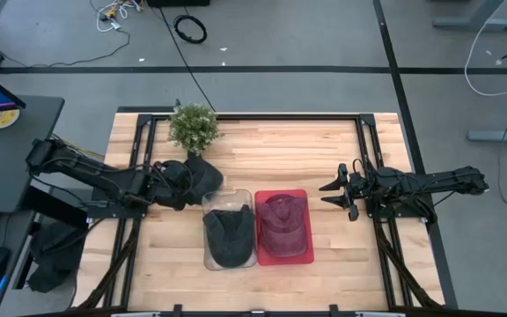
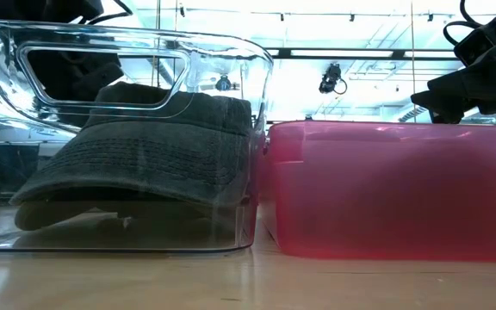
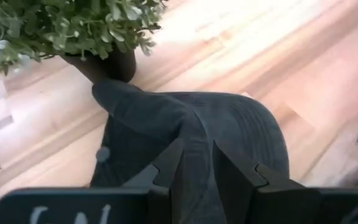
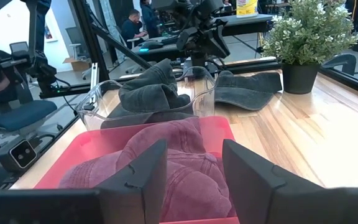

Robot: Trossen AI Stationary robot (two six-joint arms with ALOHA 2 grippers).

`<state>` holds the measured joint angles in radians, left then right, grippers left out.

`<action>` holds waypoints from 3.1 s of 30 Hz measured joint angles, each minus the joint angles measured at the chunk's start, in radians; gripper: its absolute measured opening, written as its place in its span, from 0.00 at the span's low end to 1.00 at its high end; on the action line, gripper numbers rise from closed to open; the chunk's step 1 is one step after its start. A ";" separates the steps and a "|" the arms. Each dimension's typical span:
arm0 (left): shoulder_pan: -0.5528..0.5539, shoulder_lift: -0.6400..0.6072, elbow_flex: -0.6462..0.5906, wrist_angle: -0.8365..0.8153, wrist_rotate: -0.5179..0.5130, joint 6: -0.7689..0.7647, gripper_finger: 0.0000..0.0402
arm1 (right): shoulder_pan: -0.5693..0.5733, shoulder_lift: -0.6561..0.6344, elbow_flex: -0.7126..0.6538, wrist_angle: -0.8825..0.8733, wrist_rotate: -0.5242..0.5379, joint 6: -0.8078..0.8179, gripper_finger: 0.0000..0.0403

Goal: Pick & Place hat
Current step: Put the black cap into the transparent bin

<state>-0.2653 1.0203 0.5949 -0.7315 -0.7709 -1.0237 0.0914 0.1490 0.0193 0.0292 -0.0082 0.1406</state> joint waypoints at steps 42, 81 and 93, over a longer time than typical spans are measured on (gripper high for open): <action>0.167 0.328 0.002 0.169 0.260 0.128 0.36 | 0.000 0.000 0.000 0.000 0.000 0.000 0.40; -0.345 0.259 0.448 0.100 -0.080 0.614 0.01 | 0.000 0.000 0.000 0.000 0.000 0.000 0.40; -0.405 0.302 0.448 0.304 0.106 0.823 0.01 | 0.000 0.000 0.000 0.000 0.000 0.000 0.40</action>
<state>-0.6702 1.3224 1.0431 -0.4275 -0.6650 -0.2010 0.0914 0.1486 0.0192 0.0292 -0.0082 0.1406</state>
